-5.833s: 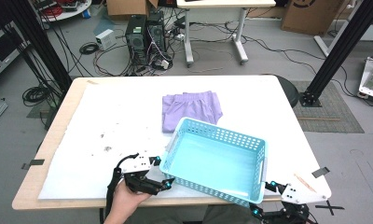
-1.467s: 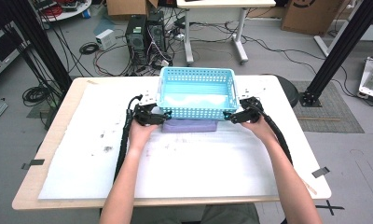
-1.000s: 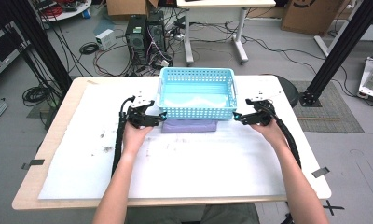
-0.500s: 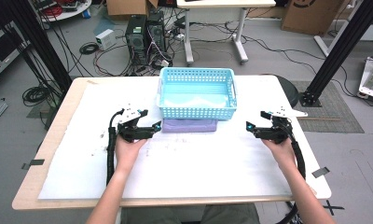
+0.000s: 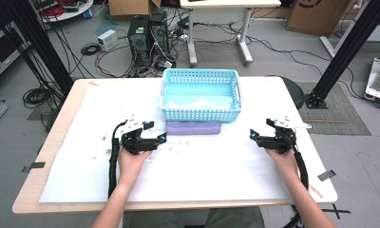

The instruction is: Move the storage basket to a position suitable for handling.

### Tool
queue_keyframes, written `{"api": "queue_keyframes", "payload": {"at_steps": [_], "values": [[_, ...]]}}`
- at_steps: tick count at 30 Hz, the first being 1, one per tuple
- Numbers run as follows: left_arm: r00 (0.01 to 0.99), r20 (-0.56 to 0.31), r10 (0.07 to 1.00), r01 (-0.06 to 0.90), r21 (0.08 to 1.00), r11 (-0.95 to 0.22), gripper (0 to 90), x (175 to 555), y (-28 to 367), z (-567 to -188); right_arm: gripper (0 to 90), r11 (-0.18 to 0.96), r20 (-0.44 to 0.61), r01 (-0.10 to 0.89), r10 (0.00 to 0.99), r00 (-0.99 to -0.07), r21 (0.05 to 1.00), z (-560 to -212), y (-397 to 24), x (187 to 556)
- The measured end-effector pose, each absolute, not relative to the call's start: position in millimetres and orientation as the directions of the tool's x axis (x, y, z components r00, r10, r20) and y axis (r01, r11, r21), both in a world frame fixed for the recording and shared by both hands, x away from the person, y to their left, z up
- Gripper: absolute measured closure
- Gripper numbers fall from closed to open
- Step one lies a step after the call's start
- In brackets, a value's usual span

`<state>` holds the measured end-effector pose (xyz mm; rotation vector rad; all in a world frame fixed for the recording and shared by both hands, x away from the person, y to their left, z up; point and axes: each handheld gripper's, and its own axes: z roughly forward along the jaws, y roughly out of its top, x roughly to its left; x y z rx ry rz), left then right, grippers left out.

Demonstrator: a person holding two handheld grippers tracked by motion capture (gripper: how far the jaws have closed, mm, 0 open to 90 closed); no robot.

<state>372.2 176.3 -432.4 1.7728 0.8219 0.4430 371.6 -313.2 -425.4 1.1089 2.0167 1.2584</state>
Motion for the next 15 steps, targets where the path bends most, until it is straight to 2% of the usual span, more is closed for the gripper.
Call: {"api": "queue_keyframes", "payload": {"at_steps": [5, 12, 13, 15], "values": [[0.691, -0.099, 0.716, 0.331, 0.924, -0.192, 24.7, 374.3, 172.5, -435.5, 15.3, 0.238, 0.001, 0.37, 0.841, -0.542, 0.898, -427.3, -310.3, 372.3], [0.647, -0.189, 0.739, 0.442, 0.882, -0.161, 26.6, 381.5, 170.8, -444.9, 16.3, 0.231, 0.018, 0.367, 0.826, -0.564, 0.901, -426.6, -295.0, 370.6], [0.637, -0.192, 0.747, 0.455, 0.875, -0.164, 27.7, 382.9, 171.3, -446.3, 17.3, 0.236, 0.014, 0.364, 0.823, -0.568, 0.901, -426.8, -292.0, 371.7], [0.615, -0.205, 0.761, 0.476, 0.867, -0.151, 29.2, 384.1, 171.5, -447.5, 25.9, 0.233, 0.034, 0.381, 0.815, -0.578, 0.895, -426.8, -285.0, 373.0]]}}
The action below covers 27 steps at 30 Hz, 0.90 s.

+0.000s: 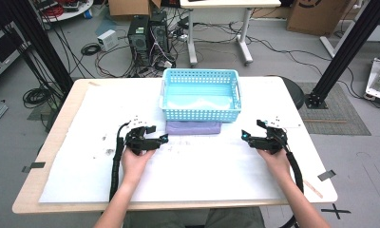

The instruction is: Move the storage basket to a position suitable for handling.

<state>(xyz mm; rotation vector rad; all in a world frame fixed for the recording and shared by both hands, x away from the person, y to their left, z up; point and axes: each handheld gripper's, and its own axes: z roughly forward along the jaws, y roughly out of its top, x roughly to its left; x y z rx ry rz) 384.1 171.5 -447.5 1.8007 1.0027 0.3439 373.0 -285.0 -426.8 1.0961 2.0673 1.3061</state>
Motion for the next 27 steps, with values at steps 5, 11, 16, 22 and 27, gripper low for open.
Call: {"api": "queue_keyframes", "payload": {"at_steps": [5, 11, 16, 22, 27], "values": [[0.581, -0.196, 0.79, 0.482, 0.865, -0.14, 34.1, 386.1, 170.0, -446.7, 29.7, 0.244, 0.058, 0.404, 0.793, -0.607, 0.882, -428.5, -259.8, 379.2], [0.57, -0.155, 0.807, 0.522, 0.827, -0.209, 34.6, 392.6, 149.8, -444.8, 34.1, 0.279, 0.059, 0.473, 0.81, -0.583, 0.836, -433.3, -217.5, 390.1], [0.533, -0.171, 0.829, 0.57, 0.797, -0.202, 34.6, 402.0, 139.9, -448.6, 36.7, 0.301, 0.051, 0.53, 0.833, -0.55, 0.793, -438.6, -192.1, 405.0], [0.499, -0.197, 0.844, 0.612, 0.769, -0.182, 43.2, 410.6, 136.0, -450.1, 49.7, 0.321, 0.082, 0.635, 0.85, -0.52, 0.702, -447.6, -180.7, 424.3], [0.528, -0.174, 0.831, 0.598, 0.771, -0.218, 63.4, 411.4, 133.2, -450.6, 72.2, 0.366, 0.059, 0.62, 0.829, -0.556, 0.694, -445.7, -182.1, 423.5]]}}
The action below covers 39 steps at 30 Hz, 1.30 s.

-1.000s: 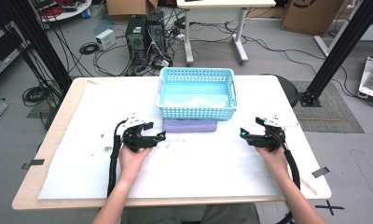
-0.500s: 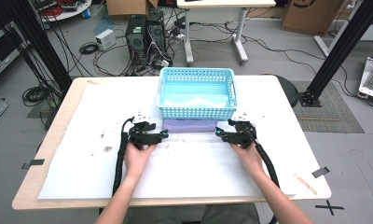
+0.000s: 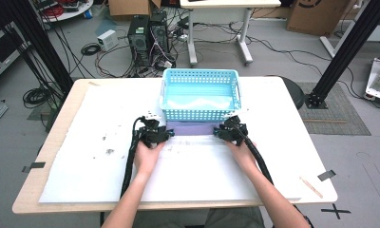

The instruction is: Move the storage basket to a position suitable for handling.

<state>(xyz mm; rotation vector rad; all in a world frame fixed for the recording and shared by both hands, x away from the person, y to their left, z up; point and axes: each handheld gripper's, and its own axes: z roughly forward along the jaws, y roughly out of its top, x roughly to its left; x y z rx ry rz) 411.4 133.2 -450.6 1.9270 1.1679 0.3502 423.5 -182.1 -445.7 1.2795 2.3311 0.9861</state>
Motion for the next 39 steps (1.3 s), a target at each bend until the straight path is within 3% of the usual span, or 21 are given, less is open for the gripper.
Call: {"api": "queue_keyframes", "payload": {"at_steps": [3, 8, 18, 28, 39], "values": [[0.555, -0.159, 0.817, 0.587, 0.77, -0.249, 75.6, 409.9, 130.2, -450.5, 82.6, 0.392, 0.046, 0.603, 0.812, -0.581, 0.695, -445.5, -179.5, 420.4], [0.578, -0.173, 0.798, 0.583, 0.771, -0.255, 83.7, 408.6, 129.2, -450.8, 87.2, 0.418, 0.022, 0.582, 0.8, -0.6, 0.697, -445.3, -180.8, 414.7], [0.657, -0.218, 0.722, 0.576, 0.763, -0.294, 84.5, 377.9, 118.7, -450.8, 87.5, 0.434, 0.029, 0.564, 0.774, -0.632, 0.703, -441.8, -204.7, 382.5], [0.737, -0.234, 0.635, 0.545, 0.761, -0.352, 84.5, 327.1, 105.9, -451.5, 87.5, 0.467, 0.022, 0.537, 0.739, -0.673, 0.703, -441.4, -232.7, 322.1], [0.775, -0.206, 0.598, 0.506, 0.769, -0.391, 84.4, 275.0, 99.2, -451.1, 87.4, 0.487, 0.027, 0.515, 0.707, -0.706, 0.706, -444.1, -246.8, 263.7]]}}
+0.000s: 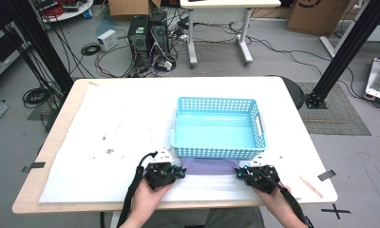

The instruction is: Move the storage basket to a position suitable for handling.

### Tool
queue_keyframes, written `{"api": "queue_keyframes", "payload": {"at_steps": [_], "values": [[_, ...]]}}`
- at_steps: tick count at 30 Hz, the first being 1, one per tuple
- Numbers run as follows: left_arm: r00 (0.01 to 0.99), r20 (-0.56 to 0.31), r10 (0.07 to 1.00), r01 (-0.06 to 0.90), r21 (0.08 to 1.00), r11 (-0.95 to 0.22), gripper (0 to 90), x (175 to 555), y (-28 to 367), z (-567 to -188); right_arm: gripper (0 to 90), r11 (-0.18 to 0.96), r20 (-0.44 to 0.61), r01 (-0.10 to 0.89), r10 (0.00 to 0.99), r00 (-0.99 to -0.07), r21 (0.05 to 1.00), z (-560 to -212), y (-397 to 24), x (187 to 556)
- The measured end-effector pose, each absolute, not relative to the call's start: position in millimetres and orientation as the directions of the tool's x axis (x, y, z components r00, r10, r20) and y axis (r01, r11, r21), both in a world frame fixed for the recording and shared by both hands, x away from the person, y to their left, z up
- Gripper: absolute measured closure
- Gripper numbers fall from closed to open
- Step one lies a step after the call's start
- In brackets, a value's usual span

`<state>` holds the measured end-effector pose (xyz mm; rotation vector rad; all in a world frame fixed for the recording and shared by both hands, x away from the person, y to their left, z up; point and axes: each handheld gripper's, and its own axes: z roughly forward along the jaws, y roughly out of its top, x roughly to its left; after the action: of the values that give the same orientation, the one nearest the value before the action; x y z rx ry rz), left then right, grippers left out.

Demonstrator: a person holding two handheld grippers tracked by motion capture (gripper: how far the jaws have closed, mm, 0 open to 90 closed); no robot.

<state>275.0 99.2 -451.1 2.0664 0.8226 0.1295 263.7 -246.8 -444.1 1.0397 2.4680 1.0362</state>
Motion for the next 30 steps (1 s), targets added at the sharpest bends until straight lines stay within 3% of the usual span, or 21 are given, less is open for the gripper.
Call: {"api": "queue_keyframes", "payload": {"at_steps": [10, 21, 22, 23, 24, 25, 28, 30], "values": [[0.807, -0.185, 0.562, 0.474, 0.769, -0.428, 84.3, 235.0, 95.8, -451.9, 87.3, 0.493, 0.035, 0.5, 0.687, -0.726, 0.712, -446.2, -257.2, 223.4], [0.815, -0.162, 0.556, 0.455, 0.773, -0.442, 84.1, 220.0, 95.3, -452.4, 86.9, 0.497, 0.041, 0.497, 0.676, -0.735, 0.712, -448.1, -262.2, 207.5], [0.818, -0.151, 0.556, 0.446, 0.777, -0.445, 82.6, 219.7, 95.5, -452.1, 83.2, 0.498, 0.035, 0.491, 0.675, -0.737, 0.715, -448.0, -262.9, 207.4], [0.815, -0.129, 0.565, 0.435, 0.781, -0.449, 77.2, 219.0, 96.0, -451.5, 73.6, 0.49, 0.022, 0.475, 0.678, -0.735, 0.731, -447.4, -263.5, 206.2], [0.806, -0.109, 0.581, 0.427, 0.787, -0.445, 65.6, 218.3, 96.9, -450.5, 62.3, 0.484, 0.0, 0.458, 0.687, -0.727, 0.746, -445.7, -264.5, 204.5], [0.803, -0.103, 0.587, 0.424, 0.791, -0.441, 56.3, 217.8, 98.6, -449.1, 57.6, 0.471, -0.01, 0.44, 0.691, -0.722, 0.765, -443.0, -266.6, 202.9], [0.786, -0.084, 0.613, 0.402, 0.822, -0.403, 49.2, 214.7, 105.9, -441.3, 48.8, 0.434, -0.052, 0.36, 0.695, -0.717, 0.826, -432.6, -274.9, 195.0], [0.776, -0.07, 0.627, 0.39, 0.834, -0.389, 45.3, 213.5, 110.3, -437.8, 47.8, 0.423, -0.088, 0.302, 0.69, -0.718, 0.854, -426.7, -282.5, 190.1]]}}
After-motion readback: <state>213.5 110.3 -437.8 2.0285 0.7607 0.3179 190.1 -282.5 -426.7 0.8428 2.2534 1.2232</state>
